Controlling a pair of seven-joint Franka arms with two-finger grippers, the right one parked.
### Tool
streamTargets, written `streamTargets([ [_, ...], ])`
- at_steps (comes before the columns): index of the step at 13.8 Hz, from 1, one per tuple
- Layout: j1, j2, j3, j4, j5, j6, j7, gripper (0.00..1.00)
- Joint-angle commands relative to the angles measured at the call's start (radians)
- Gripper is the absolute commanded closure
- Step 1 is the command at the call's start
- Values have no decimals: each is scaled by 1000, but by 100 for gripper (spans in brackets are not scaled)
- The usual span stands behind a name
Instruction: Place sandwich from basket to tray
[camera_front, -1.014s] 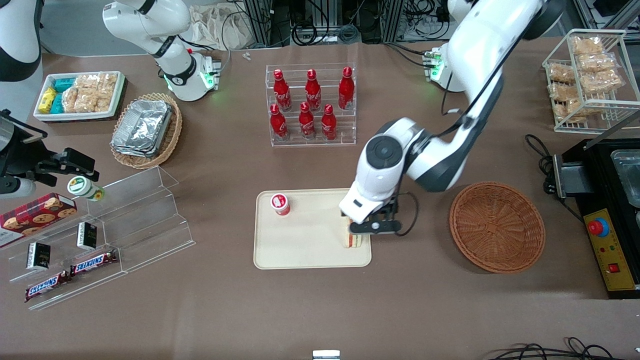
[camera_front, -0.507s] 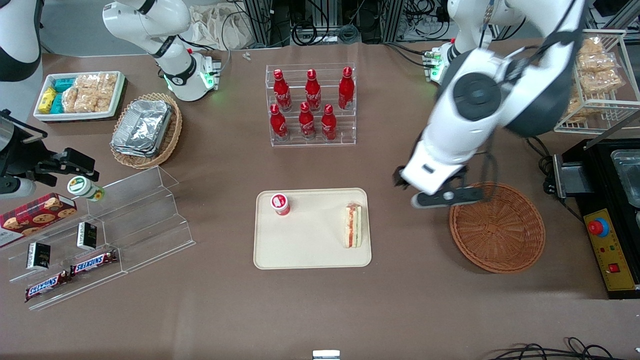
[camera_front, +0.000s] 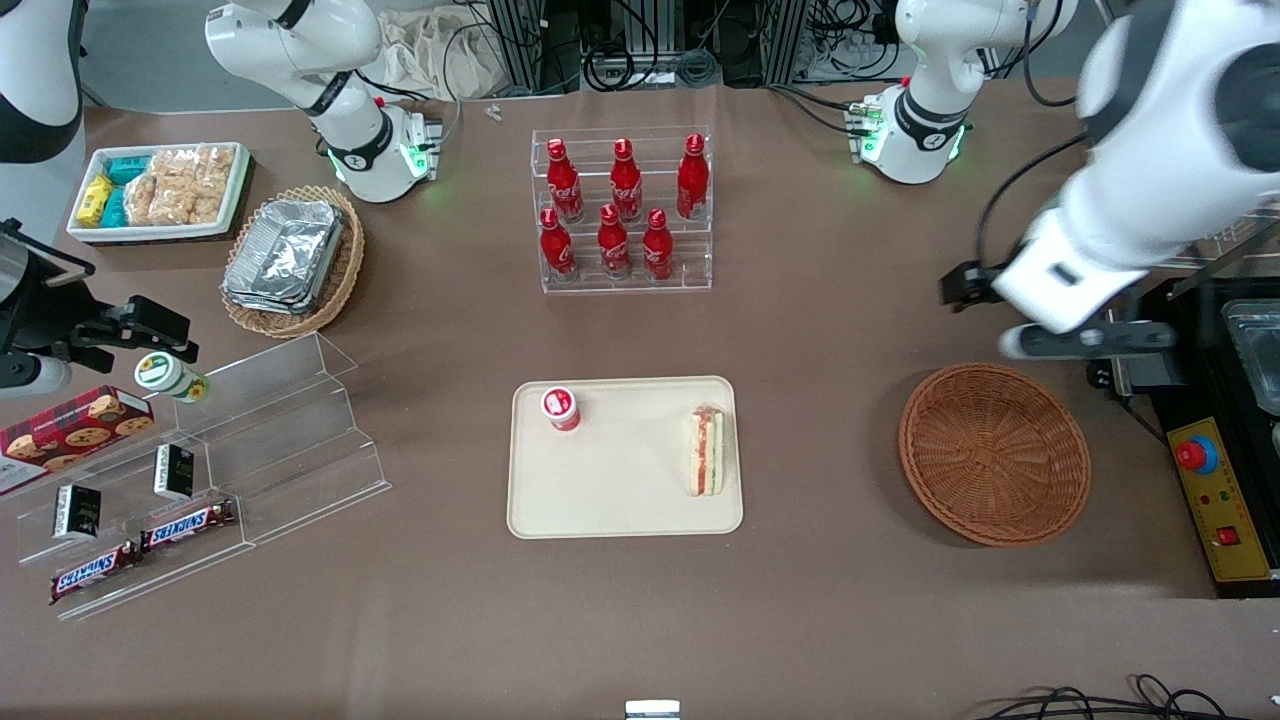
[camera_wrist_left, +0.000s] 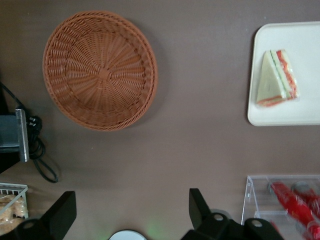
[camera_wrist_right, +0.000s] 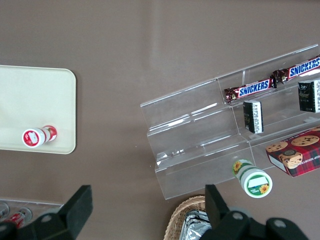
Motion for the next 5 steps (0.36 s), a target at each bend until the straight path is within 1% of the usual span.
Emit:
streamTargets([
  [1,-6,-72,77,-36,-65,-50,64,0],
  [5,-9,-55,82,0,-79,-62,71,0],
])
